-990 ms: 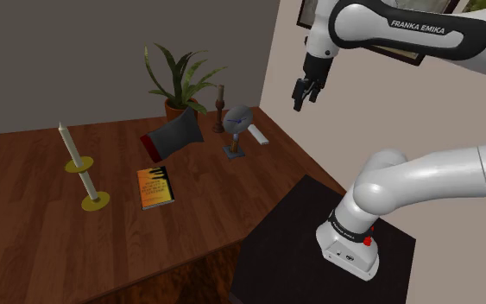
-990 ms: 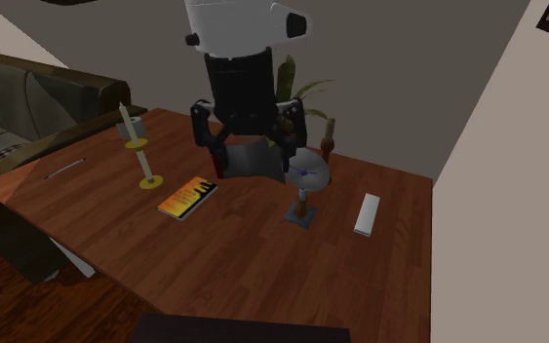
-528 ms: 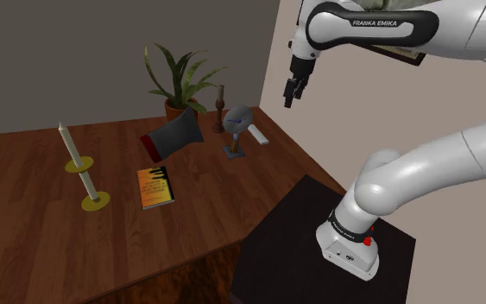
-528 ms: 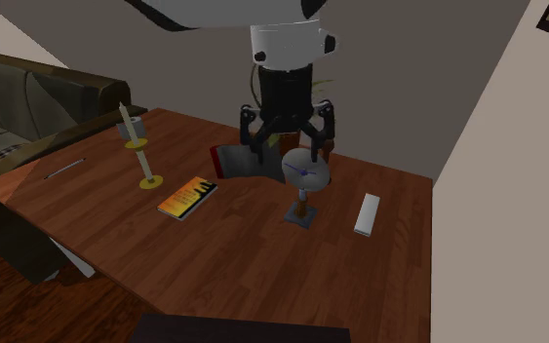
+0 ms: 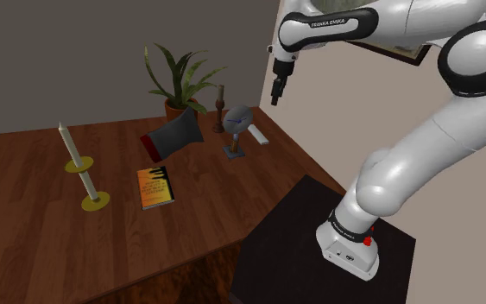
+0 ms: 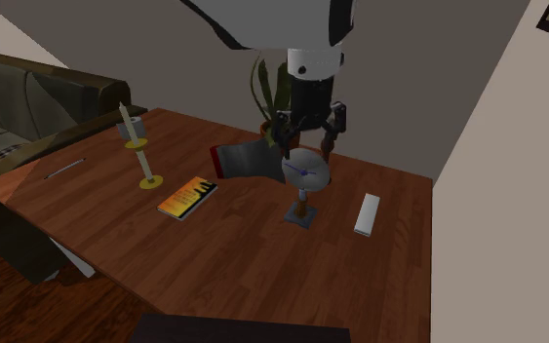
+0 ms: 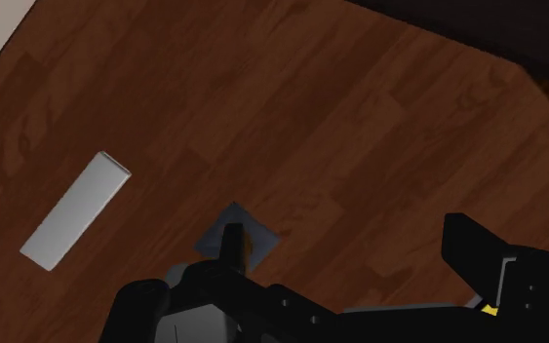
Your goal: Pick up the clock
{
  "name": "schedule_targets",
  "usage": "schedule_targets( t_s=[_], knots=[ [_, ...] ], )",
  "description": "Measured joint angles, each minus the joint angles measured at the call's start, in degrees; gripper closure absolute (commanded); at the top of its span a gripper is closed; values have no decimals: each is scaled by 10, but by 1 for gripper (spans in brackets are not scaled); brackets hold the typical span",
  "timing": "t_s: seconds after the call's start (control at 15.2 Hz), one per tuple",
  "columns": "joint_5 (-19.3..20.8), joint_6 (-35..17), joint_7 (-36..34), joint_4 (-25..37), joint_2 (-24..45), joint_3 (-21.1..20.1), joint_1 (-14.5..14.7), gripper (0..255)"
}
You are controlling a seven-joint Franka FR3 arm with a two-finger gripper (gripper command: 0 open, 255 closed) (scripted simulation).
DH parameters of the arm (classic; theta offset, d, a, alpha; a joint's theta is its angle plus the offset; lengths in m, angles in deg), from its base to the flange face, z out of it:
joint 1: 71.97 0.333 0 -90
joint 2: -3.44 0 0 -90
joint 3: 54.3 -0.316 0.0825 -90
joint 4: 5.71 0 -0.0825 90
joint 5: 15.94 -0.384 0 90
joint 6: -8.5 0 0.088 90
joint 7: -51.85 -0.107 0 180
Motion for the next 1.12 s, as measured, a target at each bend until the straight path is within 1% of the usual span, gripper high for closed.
schedule_targets(
  t_s=[0.07, 0.26, 0.53, 0.86, 0.99, 1.12],
  knots=[
    [-5, -4, 23, 12, 19, 7, 3, 0],
    [-33, -17, 96, 74, 102, 26, 9, 0],
    [-72, -23, 183, 149, 195, 33, 9, 0],
    [-123, -13, 286, 274, 330, 24, -10, 0],
    [-137, 4, 318, 333, 378, 15, -20, 0],
    [-144, 3, 331, 352, 401, 11, -25, 0]
  ],
)
